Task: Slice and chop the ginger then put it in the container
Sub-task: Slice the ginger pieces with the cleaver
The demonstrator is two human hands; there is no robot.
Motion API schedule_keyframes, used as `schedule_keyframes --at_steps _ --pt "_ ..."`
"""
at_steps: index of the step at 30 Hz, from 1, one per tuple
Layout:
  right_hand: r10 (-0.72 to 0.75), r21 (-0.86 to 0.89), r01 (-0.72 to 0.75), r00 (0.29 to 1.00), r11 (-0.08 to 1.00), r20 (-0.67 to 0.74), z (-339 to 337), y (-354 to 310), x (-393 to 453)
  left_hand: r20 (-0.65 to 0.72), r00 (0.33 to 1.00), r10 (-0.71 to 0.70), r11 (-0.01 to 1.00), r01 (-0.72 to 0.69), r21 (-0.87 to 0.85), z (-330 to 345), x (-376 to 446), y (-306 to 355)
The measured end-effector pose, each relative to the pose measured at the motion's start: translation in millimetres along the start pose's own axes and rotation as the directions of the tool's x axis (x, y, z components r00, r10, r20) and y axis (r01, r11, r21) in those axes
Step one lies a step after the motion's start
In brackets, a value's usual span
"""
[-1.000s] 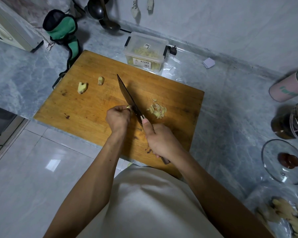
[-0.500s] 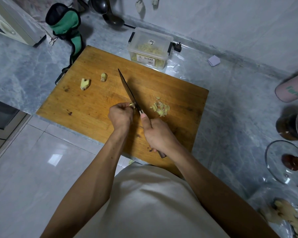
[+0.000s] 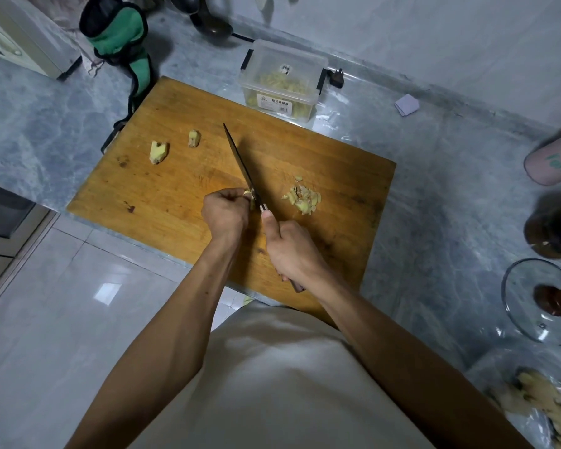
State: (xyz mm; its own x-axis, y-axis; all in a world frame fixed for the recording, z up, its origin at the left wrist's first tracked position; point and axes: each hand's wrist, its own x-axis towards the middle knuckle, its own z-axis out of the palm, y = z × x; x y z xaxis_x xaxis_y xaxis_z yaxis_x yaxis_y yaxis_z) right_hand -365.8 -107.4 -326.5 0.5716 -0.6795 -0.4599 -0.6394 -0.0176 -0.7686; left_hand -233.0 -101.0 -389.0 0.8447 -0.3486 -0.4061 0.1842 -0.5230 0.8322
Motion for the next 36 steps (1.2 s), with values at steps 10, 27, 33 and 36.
schedule_keyframes --at_steps 10,27,33,36 --pt "0.048 0.073 -0.046 0.998 0.996 -0.029 -4.4 7.6 -3.9 0.083 0.994 -0.071 0.993 0.079 -0.093 -2.4 9.1 -13.1" --pt "0.003 0.002 -0.003 1.000 1.000 -0.007 -19.0 2.7 -27.5 0.094 0.996 -0.001 1.000 0.001 -0.002 -5.5 4.1 -5.0" --pt "0.000 -0.008 0.000 1.000 1.000 0.021 -19.6 3.9 -29.2 0.038 0.999 0.038 0.998 -0.040 0.040 -2.0 -0.8 -4.1" --pt "-0.011 -0.031 0.012 0.999 0.999 0.030 -18.9 4.0 -28.9 0.019 0.998 0.053 0.997 -0.054 0.049 -1.1 -3.2 -2.2"
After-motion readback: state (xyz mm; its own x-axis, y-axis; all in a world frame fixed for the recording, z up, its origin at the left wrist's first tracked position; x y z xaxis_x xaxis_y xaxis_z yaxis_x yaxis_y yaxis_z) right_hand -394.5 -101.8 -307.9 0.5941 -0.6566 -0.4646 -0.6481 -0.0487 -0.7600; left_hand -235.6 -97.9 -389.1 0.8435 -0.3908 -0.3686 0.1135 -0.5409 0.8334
